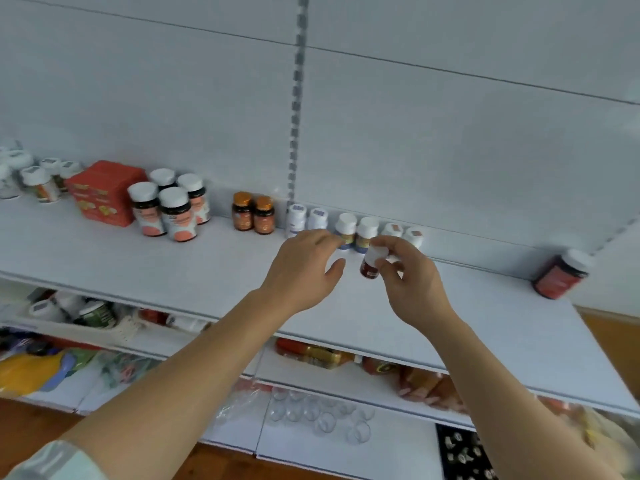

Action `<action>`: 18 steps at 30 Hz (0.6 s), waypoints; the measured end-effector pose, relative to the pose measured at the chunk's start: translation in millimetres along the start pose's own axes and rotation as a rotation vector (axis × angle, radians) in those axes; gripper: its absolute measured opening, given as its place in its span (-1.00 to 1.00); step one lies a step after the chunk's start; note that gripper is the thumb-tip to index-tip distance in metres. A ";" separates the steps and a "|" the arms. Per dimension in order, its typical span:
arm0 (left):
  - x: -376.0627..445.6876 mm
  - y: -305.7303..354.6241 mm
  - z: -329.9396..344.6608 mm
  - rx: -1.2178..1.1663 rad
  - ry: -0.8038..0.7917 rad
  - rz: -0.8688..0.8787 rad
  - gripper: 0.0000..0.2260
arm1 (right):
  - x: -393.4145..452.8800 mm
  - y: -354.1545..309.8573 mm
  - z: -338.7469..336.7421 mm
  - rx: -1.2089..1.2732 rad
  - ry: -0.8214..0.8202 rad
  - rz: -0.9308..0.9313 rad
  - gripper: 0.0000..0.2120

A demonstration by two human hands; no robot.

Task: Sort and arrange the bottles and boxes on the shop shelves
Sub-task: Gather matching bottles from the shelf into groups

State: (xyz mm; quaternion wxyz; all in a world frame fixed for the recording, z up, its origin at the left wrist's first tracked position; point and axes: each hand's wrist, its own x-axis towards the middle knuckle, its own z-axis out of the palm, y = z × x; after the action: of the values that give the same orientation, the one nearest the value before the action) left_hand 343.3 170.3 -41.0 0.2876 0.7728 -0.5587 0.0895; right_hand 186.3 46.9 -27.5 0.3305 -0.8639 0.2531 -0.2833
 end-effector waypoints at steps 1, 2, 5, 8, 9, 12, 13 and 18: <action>10.9 16.4 10.4 -0.018 -0.010 0.027 -0.69 | -5.5 10.7 -14.7 -0.005 0.040 0.009 -0.73; 22.2 34.3 21.5 -0.041 -0.022 0.049 -0.69 | -11.0 23.2 -29.8 -0.010 0.082 0.017 -0.73; 56.2 94.1 60.4 -0.126 -0.052 0.115 -0.69 | -31.1 64.8 -79.1 -0.056 0.196 0.073 -0.73; 87.3 159.4 104.2 -0.191 -0.108 0.169 -0.68 | -51.3 111.3 -134.0 -0.152 0.282 0.121 -0.74; 97.6 180.4 119.4 -0.197 -0.131 0.187 -0.67 | -56.2 126.2 -152.8 -0.194 0.300 0.134 -0.74; 129.8 235.5 163.2 -0.204 -0.191 0.211 -0.62 | -64.7 168.3 -204.8 -0.271 0.320 0.197 -0.74; 140.6 251.5 177.2 -0.205 -0.211 0.209 -0.60 | -67.1 180.1 -219.8 -0.285 0.323 0.206 -0.74; 188.2 302.3 241.4 -0.164 -0.313 0.173 -0.53 | -69.7 227.8 -271.9 -0.319 0.332 0.259 -0.72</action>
State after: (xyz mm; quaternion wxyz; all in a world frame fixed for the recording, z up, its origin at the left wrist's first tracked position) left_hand 90.3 -177.6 -47.9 0.2504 0.7006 -0.6661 -0.0529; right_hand -98.8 -174.7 -43.9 0.1777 -0.8072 0.4536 -0.3333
